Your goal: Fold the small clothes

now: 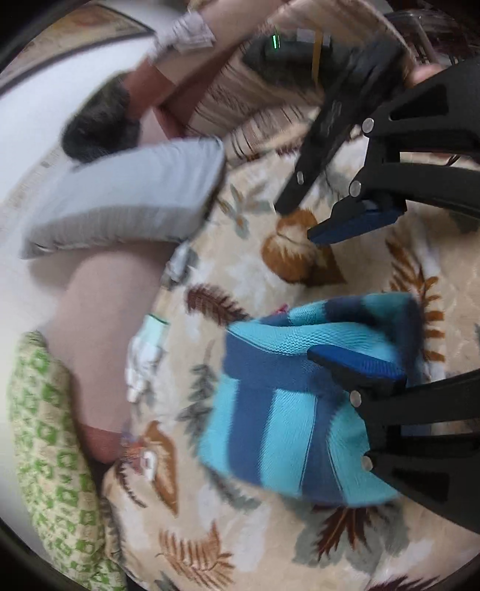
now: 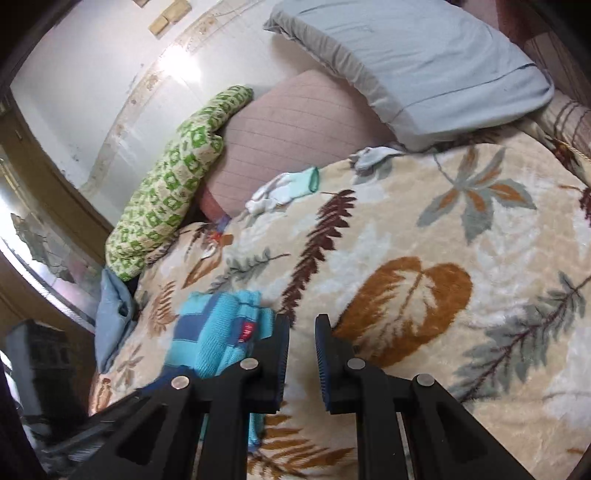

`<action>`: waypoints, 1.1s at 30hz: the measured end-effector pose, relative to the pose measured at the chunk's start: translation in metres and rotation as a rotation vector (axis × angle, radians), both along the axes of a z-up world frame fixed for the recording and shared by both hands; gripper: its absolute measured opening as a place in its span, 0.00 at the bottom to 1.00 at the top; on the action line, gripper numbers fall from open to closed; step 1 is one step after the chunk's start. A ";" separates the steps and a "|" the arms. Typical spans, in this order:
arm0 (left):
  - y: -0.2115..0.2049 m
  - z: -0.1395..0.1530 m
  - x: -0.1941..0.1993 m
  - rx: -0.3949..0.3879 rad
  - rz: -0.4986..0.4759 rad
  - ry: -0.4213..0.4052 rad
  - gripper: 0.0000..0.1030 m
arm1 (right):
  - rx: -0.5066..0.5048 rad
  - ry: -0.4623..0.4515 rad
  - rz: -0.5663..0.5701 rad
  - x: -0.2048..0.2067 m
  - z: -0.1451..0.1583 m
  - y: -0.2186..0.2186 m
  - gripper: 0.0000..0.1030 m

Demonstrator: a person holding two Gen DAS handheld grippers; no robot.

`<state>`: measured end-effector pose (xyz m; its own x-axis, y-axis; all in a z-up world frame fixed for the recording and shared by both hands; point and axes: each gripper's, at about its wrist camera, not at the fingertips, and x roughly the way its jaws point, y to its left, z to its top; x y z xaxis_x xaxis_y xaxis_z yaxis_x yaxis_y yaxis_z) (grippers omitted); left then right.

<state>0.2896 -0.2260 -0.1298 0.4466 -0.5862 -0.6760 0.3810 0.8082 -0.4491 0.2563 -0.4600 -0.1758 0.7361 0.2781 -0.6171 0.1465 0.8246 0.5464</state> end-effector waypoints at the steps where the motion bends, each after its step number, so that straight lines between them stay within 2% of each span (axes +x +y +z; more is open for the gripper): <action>1: 0.012 0.008 -0.004 -0.006 -0.003 -0.025 0.59 | 0.007 -0.010 0.015 0.001 0.001 0.002 0.17; 5: 0.052 0.012 -0.008 0.093 0.061 -0.097 0.62 | 0.021 -0.048 0.098 0.007 0.007 0.023 0.17; 7: 0.067 0.004 -0.005 0.081 0.077 -0.072 0.61 | 0.005 -0.062 0.144 0.012 0.010 0.038 0.17; 10: 0.072 -0.015 -0.003 0.126 0.084 -0.052 0.61 | -0.008 -0.092 0.202 0.021 0.018 0.063 0.17; 13: 0.065 -0.034 -0.006 0.116 0.029 -0.047 0.61 | -0.029 -0.115 0.262 0.032 0.025 0.087 0.17; 15: 0.056 -0.039 -0.014 0.150 -0.013 -0.099 0.61 | -0.018 -0.116 0.310 0.041 0.025 0.100 0.17; 17: 0.049 -0.042 -0.020 0.162 -0.051 -0.135 0.61 | -0.009 -0.105 0.339 0.049 0.021 0.109 0.17; 20: 0.043 -0.049 -0.020 0.156 -0.100 -0.134 0.61 | -0.013 -0.073 0.374 0.057 0.011 0.119 0.17; 23: 0.043 -0.055 -0.016 0.138 -0.124 -0.119 0.61 | -0.023 -0.017 0.371 0.066 -0.006 0.122 0.17; 26: 0.037 -0.055 -0.016 0.152 -0.154 -0.128 0.61 | -0.067 0.069 0.308 0.074 -0.029 0.116 0.17; 31: 0.024 -0.062 -0.025 0.212 -0.224 -0.157 0.61 | -0.049 0.101 0.246 0.076 -0.047 0.097 0.14; 33: 0.024 -0.062 -0.026 0.211 -0.233 -0.161 0.61 | -0.021 0.108 0.237 0.079 -0.058 0.089 0.13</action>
